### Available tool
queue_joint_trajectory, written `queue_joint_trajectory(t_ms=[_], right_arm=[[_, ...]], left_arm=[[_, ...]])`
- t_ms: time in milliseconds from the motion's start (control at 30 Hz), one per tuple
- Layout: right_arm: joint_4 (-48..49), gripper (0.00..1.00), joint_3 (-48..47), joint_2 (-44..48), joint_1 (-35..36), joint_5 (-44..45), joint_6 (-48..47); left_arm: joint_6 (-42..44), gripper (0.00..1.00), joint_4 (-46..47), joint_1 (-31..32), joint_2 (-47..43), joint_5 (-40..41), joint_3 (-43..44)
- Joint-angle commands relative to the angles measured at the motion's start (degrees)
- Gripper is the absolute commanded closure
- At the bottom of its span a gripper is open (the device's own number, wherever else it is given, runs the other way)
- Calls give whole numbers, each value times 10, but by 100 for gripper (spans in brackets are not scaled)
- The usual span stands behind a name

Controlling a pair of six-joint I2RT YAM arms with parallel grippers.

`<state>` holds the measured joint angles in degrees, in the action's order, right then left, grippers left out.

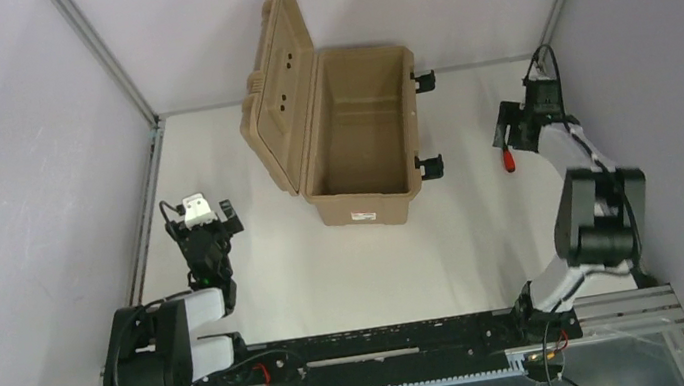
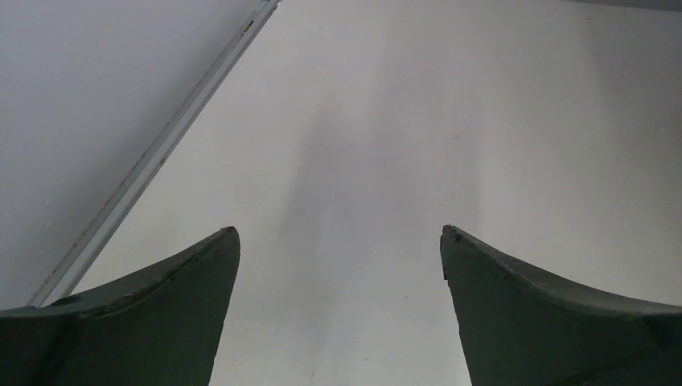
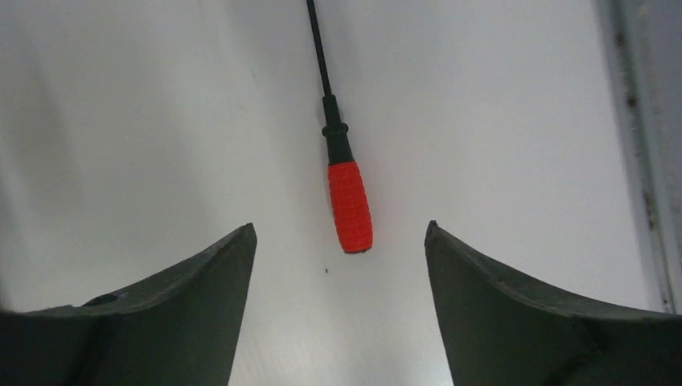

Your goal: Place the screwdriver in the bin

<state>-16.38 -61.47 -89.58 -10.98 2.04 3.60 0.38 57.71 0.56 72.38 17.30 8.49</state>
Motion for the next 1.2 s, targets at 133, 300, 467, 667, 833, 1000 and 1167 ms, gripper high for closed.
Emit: queue_joint_trajectory(t_ms=[133, 300, 467, 667, 833, 1000, 1167], right_arm=[[-122, 27, -126, -178, -10, -22, -32], [-128, 67, -140, -218, -11, -20, -35], [-148, 100, -157, -209, -12, -3, -42], [-201, 100, -169, -112, 0, 14, -54], [-273, 100, -206, -44, 13, 17, -21], [-377, 97, -293, -21, 40, -23, 85], [-363, 99, -345, -17, 137, -114, 148]], left_arm=[[0, 0, 29, -4, -1, -6, 25], [0, 0, 29, -4, -1, -6, 25], [0, 0, 29, -4, -2, -6, 25], [0, 0, 29, -4, -1, -6, 26], [0, 0, 29, -4, -2, -6, 26], [0, 0, 29, -4, -1, -6, 25], [-1, 0, 29, -4, -1, -6, 25]])
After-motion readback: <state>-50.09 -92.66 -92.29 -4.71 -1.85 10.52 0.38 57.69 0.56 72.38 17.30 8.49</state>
